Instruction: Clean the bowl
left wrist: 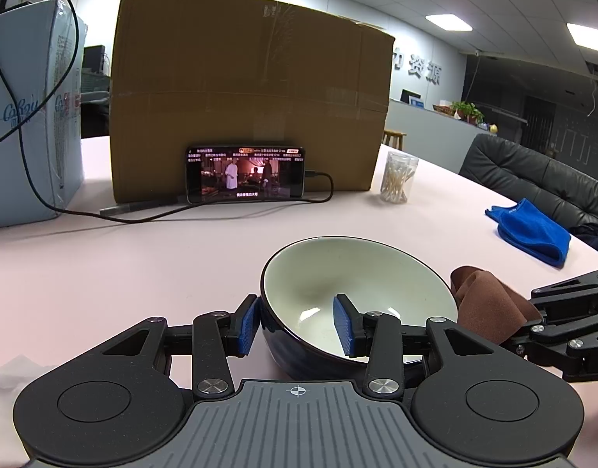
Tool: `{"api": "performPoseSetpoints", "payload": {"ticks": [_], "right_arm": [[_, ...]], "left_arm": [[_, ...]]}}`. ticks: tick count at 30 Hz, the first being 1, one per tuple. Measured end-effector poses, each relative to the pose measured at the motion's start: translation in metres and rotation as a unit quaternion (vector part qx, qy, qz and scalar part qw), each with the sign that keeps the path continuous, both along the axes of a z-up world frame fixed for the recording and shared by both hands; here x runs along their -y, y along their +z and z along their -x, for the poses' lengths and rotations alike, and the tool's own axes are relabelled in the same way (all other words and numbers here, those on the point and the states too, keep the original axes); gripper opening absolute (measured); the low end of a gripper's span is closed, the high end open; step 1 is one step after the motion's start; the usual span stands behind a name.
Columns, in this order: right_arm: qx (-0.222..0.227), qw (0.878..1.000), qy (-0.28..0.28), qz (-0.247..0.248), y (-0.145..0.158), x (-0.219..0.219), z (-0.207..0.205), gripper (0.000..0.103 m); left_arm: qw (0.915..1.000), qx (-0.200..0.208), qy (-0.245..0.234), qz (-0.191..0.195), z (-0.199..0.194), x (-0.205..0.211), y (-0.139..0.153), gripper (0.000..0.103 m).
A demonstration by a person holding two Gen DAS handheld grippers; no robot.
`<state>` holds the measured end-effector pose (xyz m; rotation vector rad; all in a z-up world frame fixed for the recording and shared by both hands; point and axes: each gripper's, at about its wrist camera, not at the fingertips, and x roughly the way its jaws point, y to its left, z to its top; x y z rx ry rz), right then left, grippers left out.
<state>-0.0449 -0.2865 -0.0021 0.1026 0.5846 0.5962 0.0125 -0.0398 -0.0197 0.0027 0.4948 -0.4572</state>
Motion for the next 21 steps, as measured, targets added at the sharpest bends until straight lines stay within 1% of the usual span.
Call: {"api": "performPoseSetpoints", "payload": {"ticks": [5, 14, 21], "right_arm": [[0.0, 1.0, 0.017, 0.005, -0.0005, -0.0062, 0.0019, 0.017], [-0.002, 1.0, 0.02, -0.004, -0.0016, -0.0041, 0.0031, 0.017], [-0.002, 1.0, 0.024, -0.006, -0.0026, -0.0043, 0.0044, 0.017]], "left_arm": [[1.0, -0.001, 0.0, 0.001, 0.0, 0.0001, 0.0, 0.04], [1.0, -0.004, 0.0, 0.005, -0.0029, -0.0033, -0.0004, 0.04], [0.9998, -0.015, -0.003, 0.013, -0.0088, -0.0048, 0.0013, 0.041]]}}
